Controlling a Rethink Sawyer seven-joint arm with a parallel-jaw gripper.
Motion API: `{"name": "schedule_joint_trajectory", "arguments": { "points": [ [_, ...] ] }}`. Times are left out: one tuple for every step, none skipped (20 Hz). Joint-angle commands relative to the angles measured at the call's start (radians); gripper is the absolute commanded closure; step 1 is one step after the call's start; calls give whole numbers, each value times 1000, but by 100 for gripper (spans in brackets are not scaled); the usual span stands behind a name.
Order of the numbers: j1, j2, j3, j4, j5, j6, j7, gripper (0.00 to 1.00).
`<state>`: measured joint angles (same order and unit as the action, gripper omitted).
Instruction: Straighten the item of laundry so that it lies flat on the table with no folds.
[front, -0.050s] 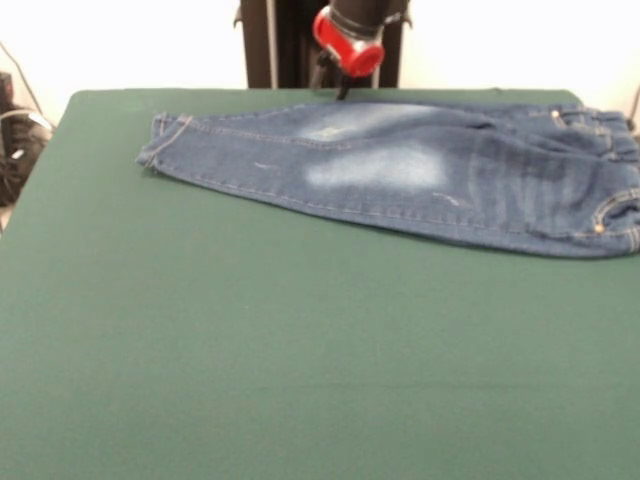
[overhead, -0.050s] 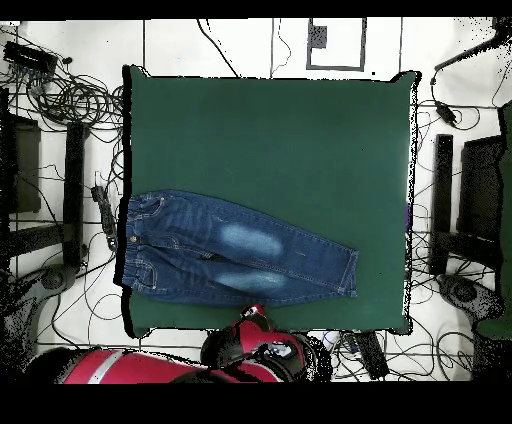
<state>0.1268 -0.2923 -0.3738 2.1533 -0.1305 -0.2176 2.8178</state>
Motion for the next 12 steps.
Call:
{"name": "schedule_joint_trajectory", "arguments": {
  "points": [
    [-36,62,58,-211,-37,1,-72,0],
    [-42,62,58,-222,-49,10,-76,0],
    [-53,59,61,-233,-62,24,-79,0],
    [-61,60,63,-247,-76,35,-82,0],
    [-69,61,66,-261,-90,46,-85,0],
    [-74,67,67,-277,-106,44,-88,0],
    [-79,73,69,-289,-117,43,-87,0],
    [-84,80,70,-300,-127,42,-85,0],
    [-87,81,70,-305,-135,44,-80,0],
    [-86,81,69,-308,-146,45,-74,0],
    [-89,78,70,-308,-155,51,-69,0],
    [-86,66,70,-301,-159,71,-64,0]
  ]
}}
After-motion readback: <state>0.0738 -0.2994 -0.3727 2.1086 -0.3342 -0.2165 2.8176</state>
